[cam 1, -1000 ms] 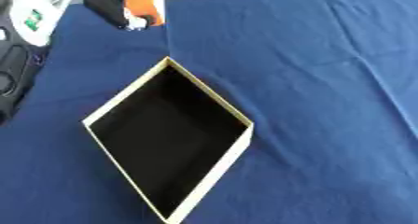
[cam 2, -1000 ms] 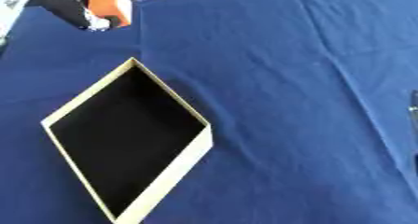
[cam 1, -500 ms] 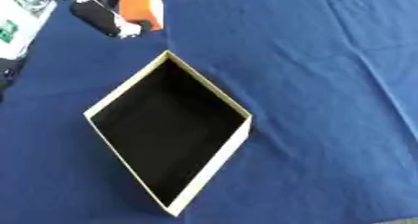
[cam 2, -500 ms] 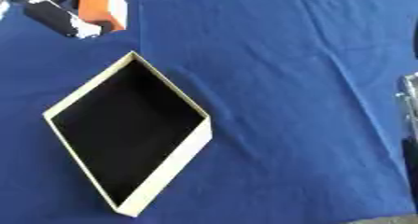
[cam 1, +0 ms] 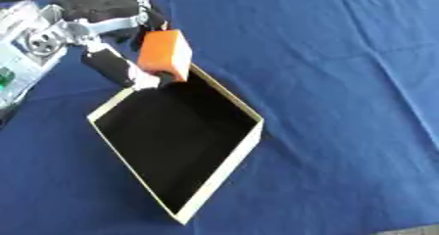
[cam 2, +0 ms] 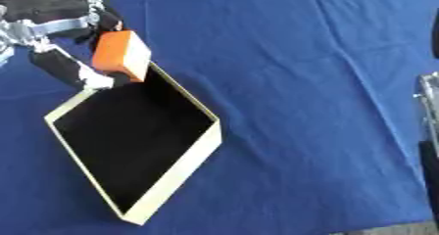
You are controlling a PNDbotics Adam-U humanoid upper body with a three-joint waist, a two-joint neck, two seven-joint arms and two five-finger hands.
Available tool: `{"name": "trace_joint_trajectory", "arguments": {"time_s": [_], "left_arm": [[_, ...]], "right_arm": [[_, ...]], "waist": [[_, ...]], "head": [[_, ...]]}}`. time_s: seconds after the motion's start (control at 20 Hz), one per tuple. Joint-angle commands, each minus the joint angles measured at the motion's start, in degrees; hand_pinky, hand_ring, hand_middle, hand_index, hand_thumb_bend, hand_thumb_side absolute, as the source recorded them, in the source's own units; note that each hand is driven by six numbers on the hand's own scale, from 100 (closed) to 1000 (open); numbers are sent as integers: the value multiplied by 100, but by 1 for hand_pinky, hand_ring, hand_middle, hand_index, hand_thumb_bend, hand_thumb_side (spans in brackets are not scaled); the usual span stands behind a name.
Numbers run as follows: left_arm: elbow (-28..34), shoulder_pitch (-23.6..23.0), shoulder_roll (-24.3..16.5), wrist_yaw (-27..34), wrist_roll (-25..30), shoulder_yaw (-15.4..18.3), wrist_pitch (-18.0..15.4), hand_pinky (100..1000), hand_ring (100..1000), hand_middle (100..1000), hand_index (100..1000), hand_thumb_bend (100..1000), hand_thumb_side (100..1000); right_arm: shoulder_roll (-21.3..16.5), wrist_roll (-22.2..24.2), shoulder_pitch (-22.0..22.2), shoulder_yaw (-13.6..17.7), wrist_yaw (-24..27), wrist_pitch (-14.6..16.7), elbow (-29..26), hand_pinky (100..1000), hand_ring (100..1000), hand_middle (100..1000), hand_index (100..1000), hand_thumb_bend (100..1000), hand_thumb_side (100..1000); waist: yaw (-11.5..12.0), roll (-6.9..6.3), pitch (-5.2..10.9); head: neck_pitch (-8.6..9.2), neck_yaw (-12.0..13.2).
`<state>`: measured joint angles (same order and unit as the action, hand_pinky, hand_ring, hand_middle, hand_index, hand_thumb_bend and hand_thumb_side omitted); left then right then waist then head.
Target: Pick up objects on the table and place them in the box.
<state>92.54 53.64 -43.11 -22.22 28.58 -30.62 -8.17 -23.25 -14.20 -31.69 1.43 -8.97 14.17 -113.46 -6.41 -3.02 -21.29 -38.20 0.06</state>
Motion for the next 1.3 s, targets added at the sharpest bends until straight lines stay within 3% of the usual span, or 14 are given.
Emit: {"name": "trace_joint_trajectory", "arguments": {"time_s": [0.05, 0.4, 0.7, 0.9, 1.05, 1.15, 1.3], "left_arm": [[510, -124, -333, -20, -32, -89, 122, 223, 356, 344, 483, 100, 411], [1469, -558, -357, -291, 325, -117, 713, 223, 349, 346, 486, 100, 401], [1567, -612, -13, -407, 634, -228, 1166, 256, 373, 376, 512, 100, 374], [1422, -586, 164, -542, 766, -330, 1146, 339, 458, 465, 597, 100, 251], [1344, -588, 194, -751, 956, -385, 989, 435, 558, 563, 709, 100, 245], [1323, -582, 210, -915, 1067, -375, 869, 480, 622, 627, 774, 184, 293], [1293, -574, 238, -1172, 1146, -342, 720, 518, 706, 723, 850, 501, 456]], "right_arm": [[-30, -17, -64, 53, -11, 18, -113, 770, 777, 649, 763, 100, 835], [11, -14, -85, 54, 6, 31, -113, 770, 777, 648, 762, 100, 837], [33, -6, -69, 57, 22, 23, -113, 770, 776, 647, 761, 100, 841], [43, -10, -58, 63, 27, 19, -113, 770, 776, 646, 761, 100, 841], [42, -10, -50, 65, 31, 16, -113, 770, 776, 645, 761, 100, 843], [42, -8, -44, 64, 34, 16, -113, 769, 776, 645, 761, 100, 844], [46, -6, -41, 64, 38, 18, -113, 770, 776, 644, 761, 100, 844]], "waist": [[-14, 33, 115], [-52, 73, 79], [-51, 93, 55], [-56, 101, 50], [-49, 95, 45], [-37, 93, 45], [-31, 93, 46]], "head": [[17, 21], [28, 57], [28, 71], [28, 71], [31, 65], [35, 56], [41, 47]]}}
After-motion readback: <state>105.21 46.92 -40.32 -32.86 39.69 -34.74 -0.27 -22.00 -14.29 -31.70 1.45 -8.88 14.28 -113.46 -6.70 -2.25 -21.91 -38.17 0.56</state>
